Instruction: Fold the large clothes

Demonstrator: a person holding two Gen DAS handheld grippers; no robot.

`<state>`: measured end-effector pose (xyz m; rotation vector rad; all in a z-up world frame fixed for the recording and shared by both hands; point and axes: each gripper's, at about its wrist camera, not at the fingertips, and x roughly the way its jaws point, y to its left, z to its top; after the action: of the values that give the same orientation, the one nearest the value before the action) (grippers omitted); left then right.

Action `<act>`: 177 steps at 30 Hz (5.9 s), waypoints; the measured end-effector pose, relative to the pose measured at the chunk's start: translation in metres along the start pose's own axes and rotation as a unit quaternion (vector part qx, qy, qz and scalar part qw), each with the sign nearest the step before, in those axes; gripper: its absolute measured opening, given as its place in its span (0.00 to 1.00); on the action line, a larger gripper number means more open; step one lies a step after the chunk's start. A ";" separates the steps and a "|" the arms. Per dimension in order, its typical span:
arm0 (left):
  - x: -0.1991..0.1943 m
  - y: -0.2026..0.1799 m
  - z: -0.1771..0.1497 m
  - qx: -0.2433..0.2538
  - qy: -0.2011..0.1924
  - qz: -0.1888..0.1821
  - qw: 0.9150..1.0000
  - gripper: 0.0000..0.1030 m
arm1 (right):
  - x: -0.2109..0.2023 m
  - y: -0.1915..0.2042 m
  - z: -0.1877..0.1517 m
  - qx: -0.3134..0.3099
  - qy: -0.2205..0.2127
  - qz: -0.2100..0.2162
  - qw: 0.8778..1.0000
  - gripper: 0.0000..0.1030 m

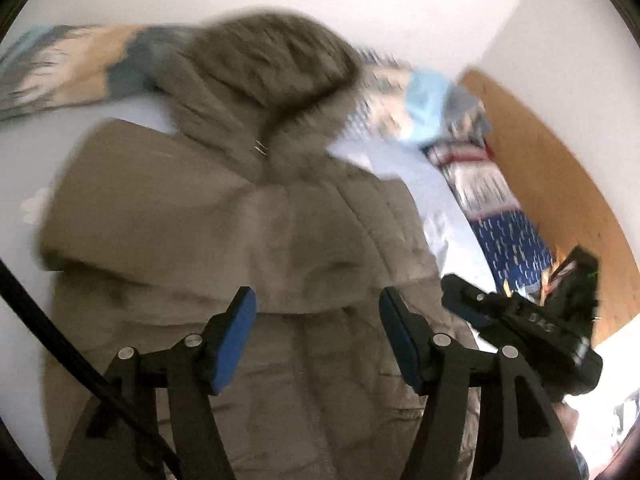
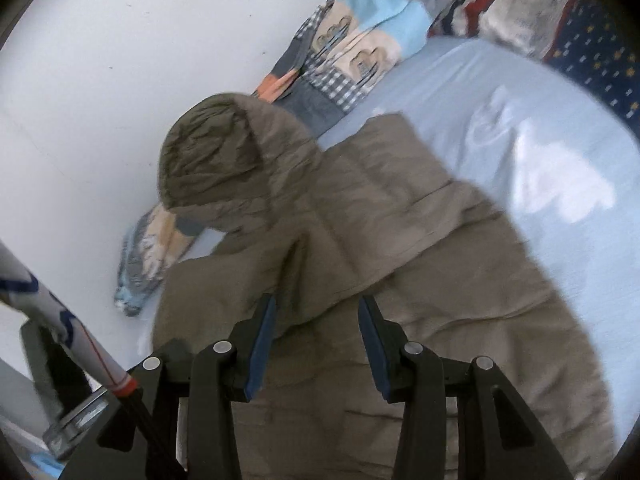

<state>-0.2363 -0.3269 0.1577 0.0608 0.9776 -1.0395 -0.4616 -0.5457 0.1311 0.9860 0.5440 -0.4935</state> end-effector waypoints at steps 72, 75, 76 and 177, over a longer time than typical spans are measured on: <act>0.051 0.075 0.014 -0.017 0.027 0.180 0.983 0.72 | 0.069 0.026 0.001 -0.116 0.014 -0.117 0.986 0.31; 0.051 0.068 0.008 -0.009 0.035 0.183 0.983 0.72 | 0.063 0.029 -0.001 -0.119 0.015 -0.119 0.986 0.31; 0.052 0.066 0.006 -0.005 0.040 0.183 0.982 0.72 | 0.061 0.029 -0.003 -0.120 0.019 -0.118 0.986 0.31; -0.170 0.125 -0.236 -0.098 0.099 0.162 0.977 0.23 | -0.217 -0.115 -0.180 -0.026 0.040 -0.101 0.994 0.08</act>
<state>-0.3211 -0.0303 0.0887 0.1586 1.2022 -0.6425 -0.7342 -0.4114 0.1152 0.9072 0.7302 -0.6184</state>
